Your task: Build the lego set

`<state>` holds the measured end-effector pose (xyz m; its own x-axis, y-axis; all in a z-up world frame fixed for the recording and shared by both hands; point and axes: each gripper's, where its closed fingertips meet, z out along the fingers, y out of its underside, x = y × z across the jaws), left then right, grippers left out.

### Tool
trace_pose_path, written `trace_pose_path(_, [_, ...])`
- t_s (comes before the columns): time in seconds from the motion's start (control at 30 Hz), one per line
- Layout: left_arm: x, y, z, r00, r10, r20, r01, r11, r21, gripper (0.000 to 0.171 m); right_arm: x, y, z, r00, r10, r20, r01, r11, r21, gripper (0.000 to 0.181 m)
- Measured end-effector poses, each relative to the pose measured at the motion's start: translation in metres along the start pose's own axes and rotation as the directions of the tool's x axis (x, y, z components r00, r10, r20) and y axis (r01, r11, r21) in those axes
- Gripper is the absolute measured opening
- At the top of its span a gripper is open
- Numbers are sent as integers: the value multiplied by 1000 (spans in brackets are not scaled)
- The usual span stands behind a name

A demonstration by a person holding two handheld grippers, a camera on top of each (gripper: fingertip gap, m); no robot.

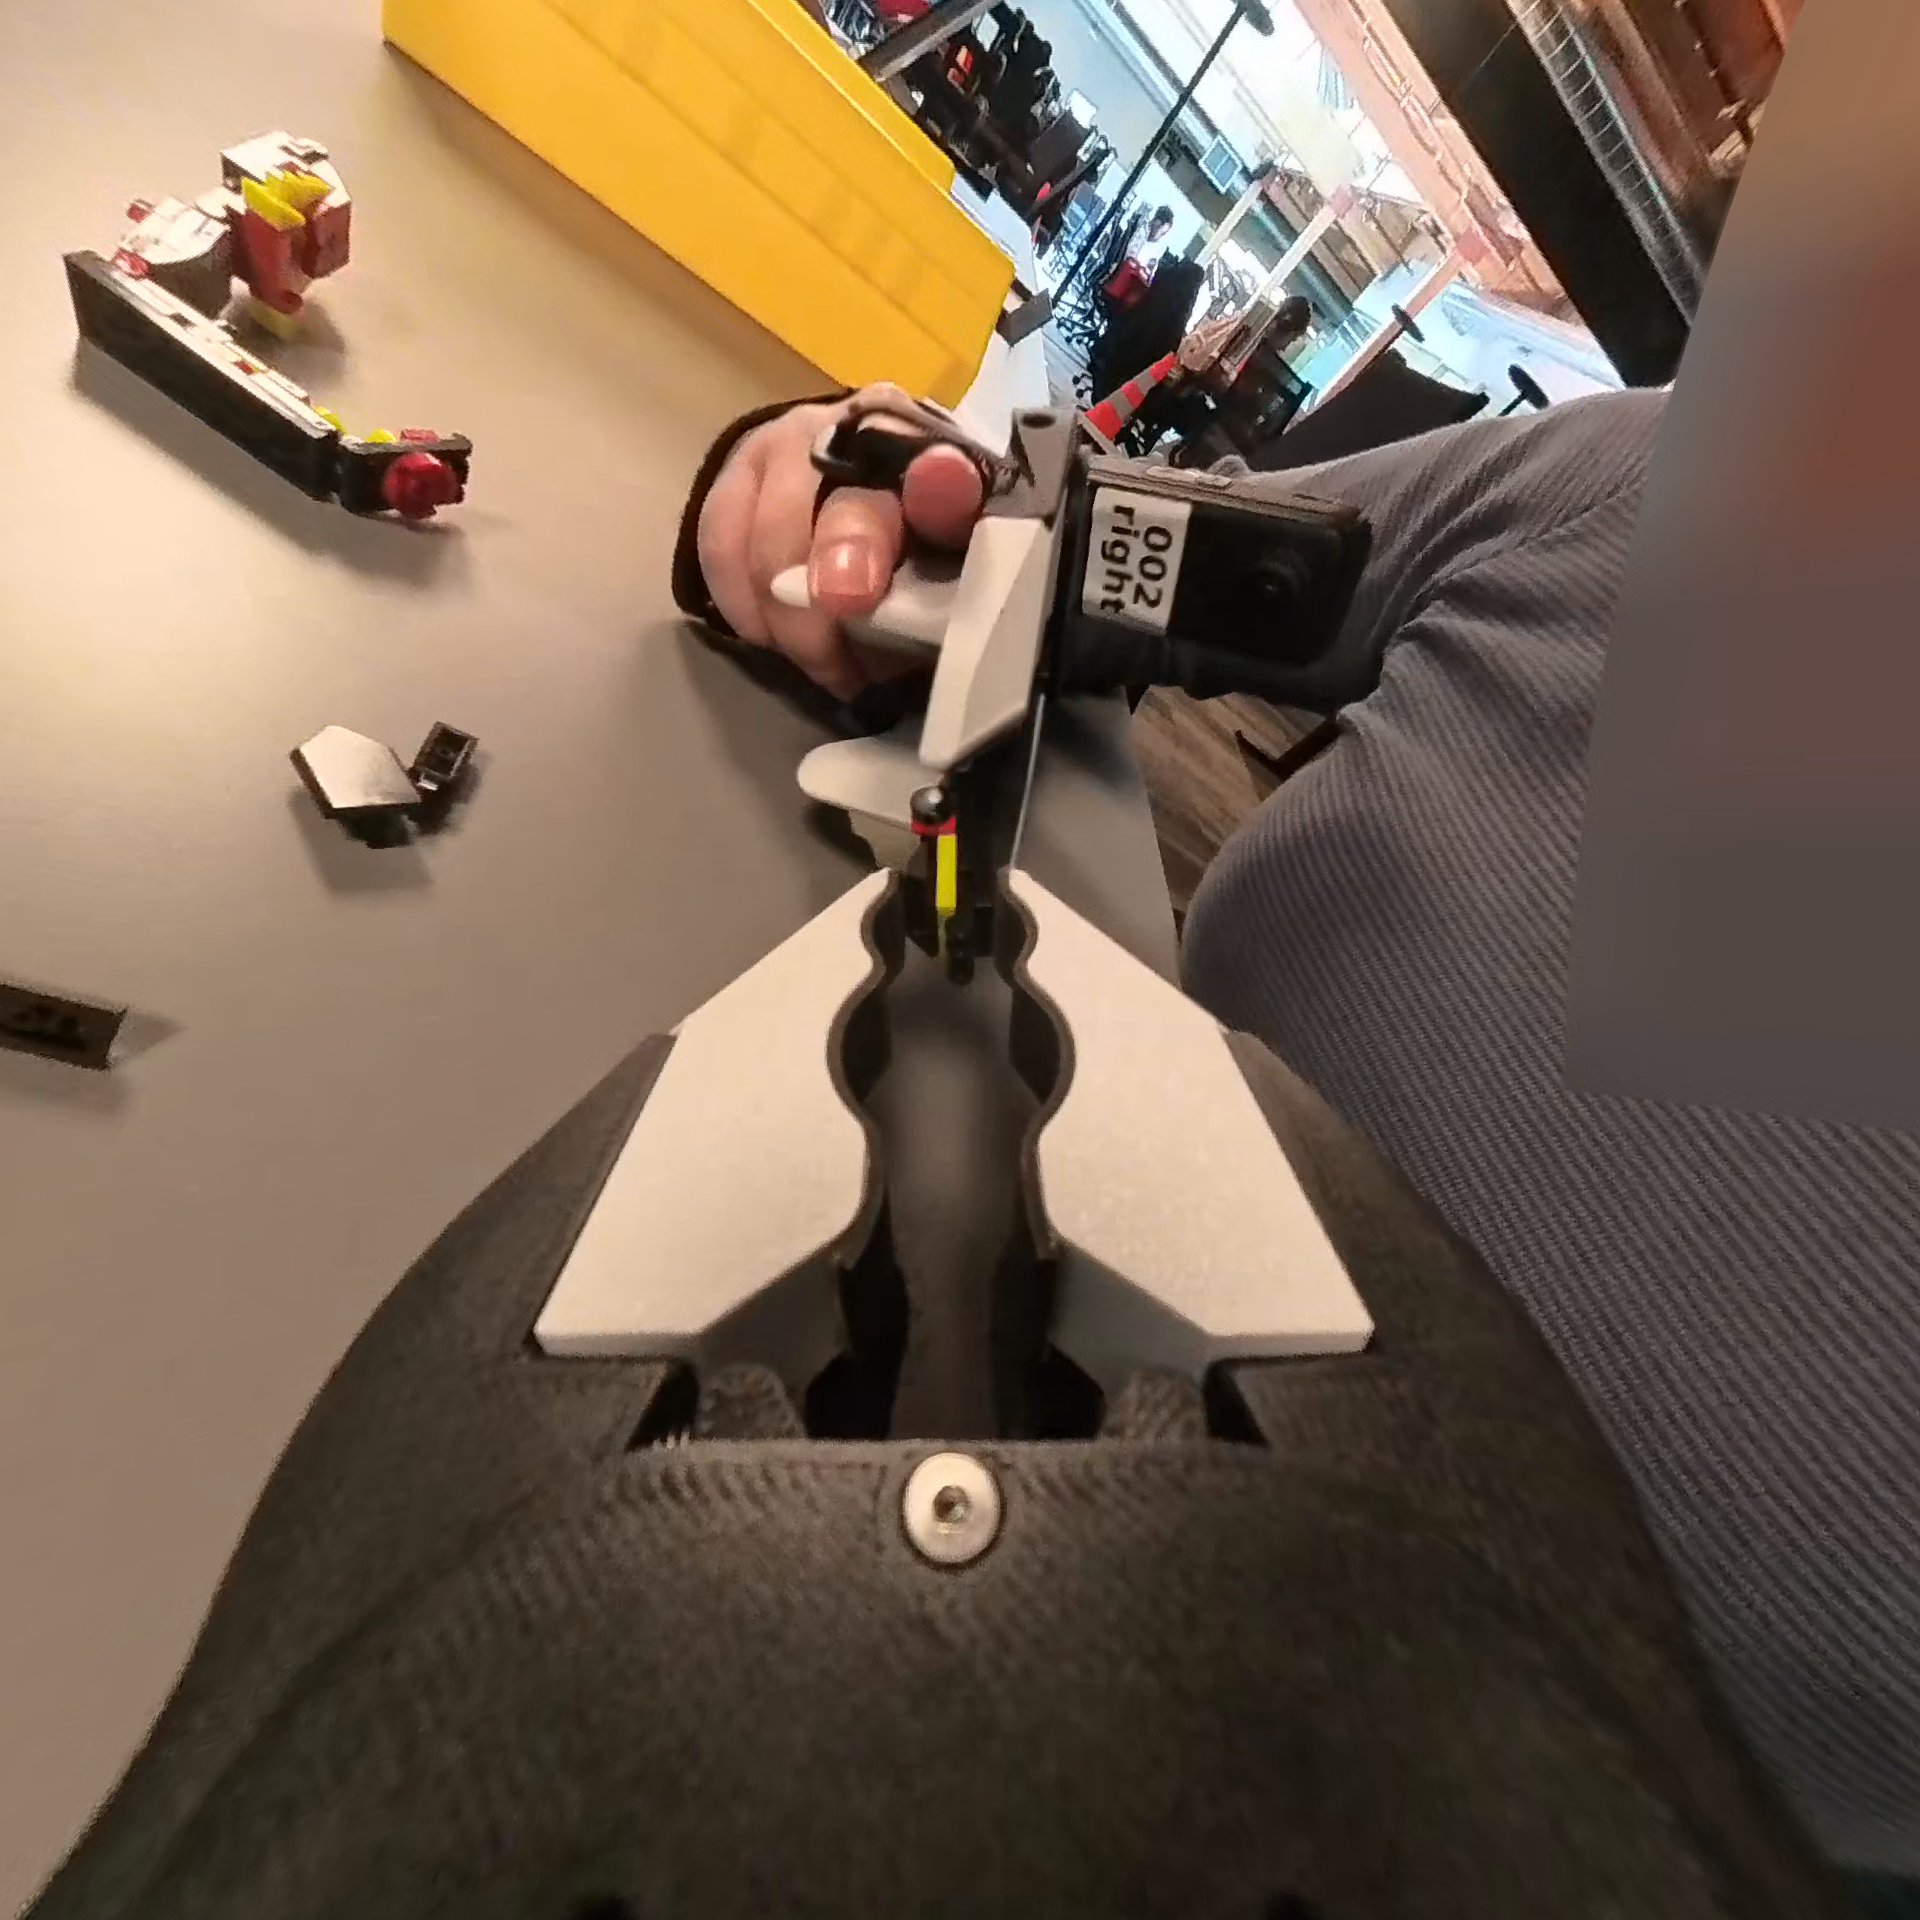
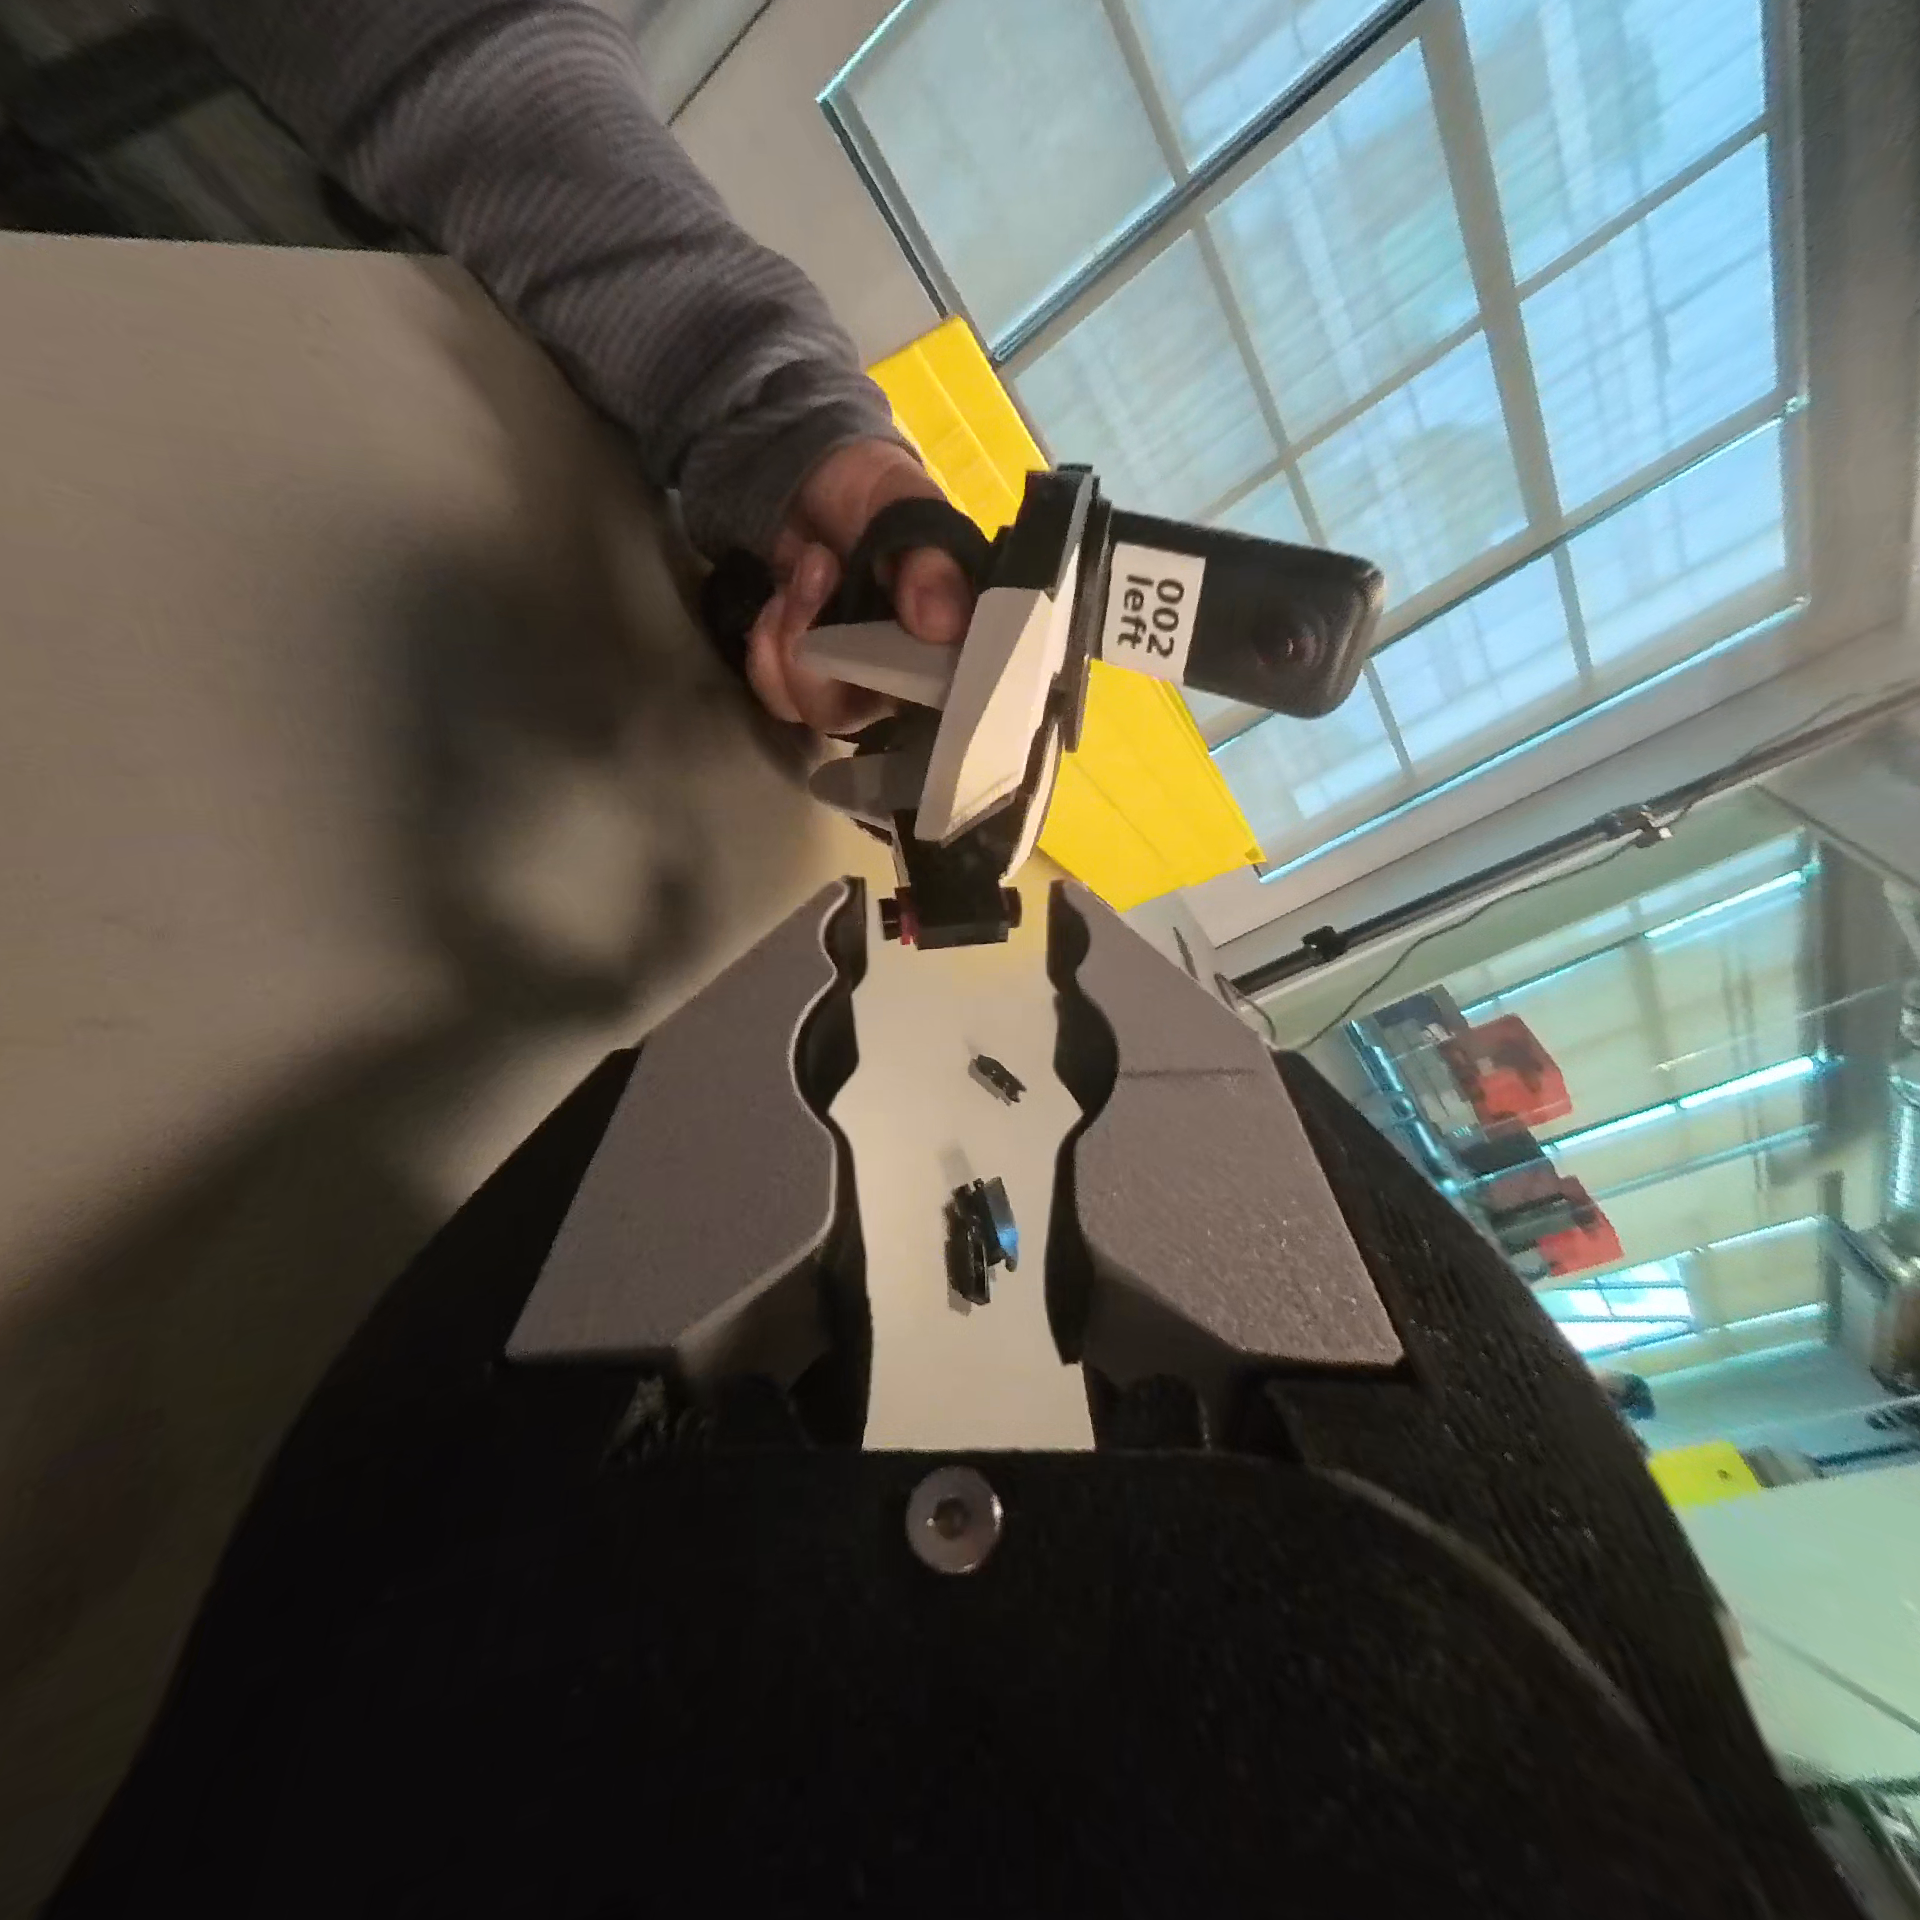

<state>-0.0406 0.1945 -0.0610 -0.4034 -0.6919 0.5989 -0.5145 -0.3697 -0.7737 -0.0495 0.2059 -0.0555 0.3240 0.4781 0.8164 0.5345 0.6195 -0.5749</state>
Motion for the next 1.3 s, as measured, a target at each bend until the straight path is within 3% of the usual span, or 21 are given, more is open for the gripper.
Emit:
trace_pose_path(0.27, [0,-2,-2,1000,-14,-7,14,1000,24,16,1,2,1,994,103,41,-102,995,-20,25])
trace_pose_path(0.33, [0,-10,-6,1000,-1,6,0,997,82,30,6,3,0,981,187,49,-186,982,-28,25])
trace_pose_path(0.47, [-6,-27,-19,990,94,109,-114,974,194,38,15,12,-5,927,369,69,-363,928,-88,25])
trace_pose_path(0.63, [-9,-32,-23,955,201,218,-244,950,194,39,23,19,-8,857,511,61,-502,856,-121,25])
trace_pose_path(0.77, [-10,-34,-24,941,226,250,-279,939,201,38,24,21,-8,847,529,49,-520,844,-130,25])
trace_pose_path(0.83, [-10,-35,-25,935,237,262,-294,934,203,38,26,23,-9,898,440,17,-435,891,-131,25])
trace_pose_path(0.93, [-12,-35,-24,938,225,265,-281,939,198,38,34,23,-14,995,-18,-94,4,988,-152,25])
trace_pose_path(1.03, [-11,-35,-20,943,224,245,-275,941,198,38,25,17,-14,928,-363,-78,344,919,-193,25])
trace_pose_path(1.2, [-4,-25,-4,950,255,179,-278,954,117,34,15,6,-11,853,-518,-65,502,848,-172,26])
trace_pose_path(1.3, [3,-14,4,952,279,125,-287,957,48,23,7,5,-8,825,-564,-37,552,818,-164,25])
